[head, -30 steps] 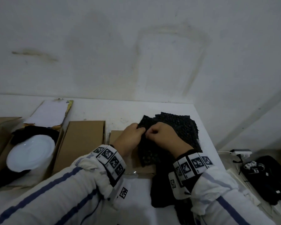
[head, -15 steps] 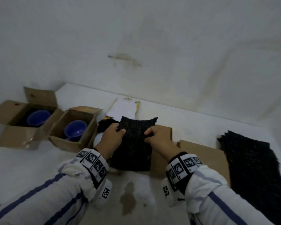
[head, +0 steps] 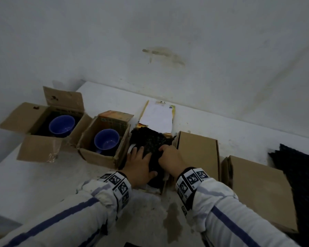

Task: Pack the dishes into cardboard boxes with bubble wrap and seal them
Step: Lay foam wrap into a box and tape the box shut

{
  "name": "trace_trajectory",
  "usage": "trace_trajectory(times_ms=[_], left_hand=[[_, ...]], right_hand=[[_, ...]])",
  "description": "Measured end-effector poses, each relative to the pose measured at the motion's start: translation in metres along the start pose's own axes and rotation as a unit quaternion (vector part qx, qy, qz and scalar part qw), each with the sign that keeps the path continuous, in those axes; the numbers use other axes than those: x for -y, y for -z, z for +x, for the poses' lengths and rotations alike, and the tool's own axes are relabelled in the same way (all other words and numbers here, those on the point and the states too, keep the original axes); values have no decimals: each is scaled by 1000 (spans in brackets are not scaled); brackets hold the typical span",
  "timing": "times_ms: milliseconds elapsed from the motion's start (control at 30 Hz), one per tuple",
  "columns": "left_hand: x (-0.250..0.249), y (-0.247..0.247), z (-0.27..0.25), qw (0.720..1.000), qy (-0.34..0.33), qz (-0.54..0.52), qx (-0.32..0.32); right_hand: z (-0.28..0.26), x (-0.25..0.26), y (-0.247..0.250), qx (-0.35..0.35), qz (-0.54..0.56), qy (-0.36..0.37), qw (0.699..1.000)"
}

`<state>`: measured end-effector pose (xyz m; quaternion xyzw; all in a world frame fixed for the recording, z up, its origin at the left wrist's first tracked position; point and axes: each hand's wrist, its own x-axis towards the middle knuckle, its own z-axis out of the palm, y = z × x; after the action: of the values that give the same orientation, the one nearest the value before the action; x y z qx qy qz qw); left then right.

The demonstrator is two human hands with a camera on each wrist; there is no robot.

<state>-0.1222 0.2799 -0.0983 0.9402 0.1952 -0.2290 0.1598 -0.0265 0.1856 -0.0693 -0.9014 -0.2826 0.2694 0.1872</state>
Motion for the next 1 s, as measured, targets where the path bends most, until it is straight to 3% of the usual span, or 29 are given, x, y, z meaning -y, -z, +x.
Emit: trace_trajectory(times_ms=[133, 300, 433, 667, 800, 833, 1000], left_hand=[[-3, 1, 2, 1000, 24, -13, 0], [-42, 17, 7, 989, 0, -65, -130], [-103, 21, 17, 975, -69, -75, -196], [-233, 8, 18, 967, -187, -83, -154], [-289, -5, 16, 964, -228, -73, -118], [-323, -15, 15, 963, -236, -73, -103], [-352, -29, 19, 961, -250, -66, -97]], right_hand=[[-3, -5, 10, -42, 7, 8, 999], [-21, -31, 34, -92, 26, 18, 995], [-45, -68, 62, -115, 19, 5, 993], [-106, -174, 120, -206, 8, -50, 977], [-127, -246, 140, -269, 36, -138, 952], [-145, -281, 151, -270, 34, -176, 946], [-162, -332, 152, -164, -47, -281, 944]])
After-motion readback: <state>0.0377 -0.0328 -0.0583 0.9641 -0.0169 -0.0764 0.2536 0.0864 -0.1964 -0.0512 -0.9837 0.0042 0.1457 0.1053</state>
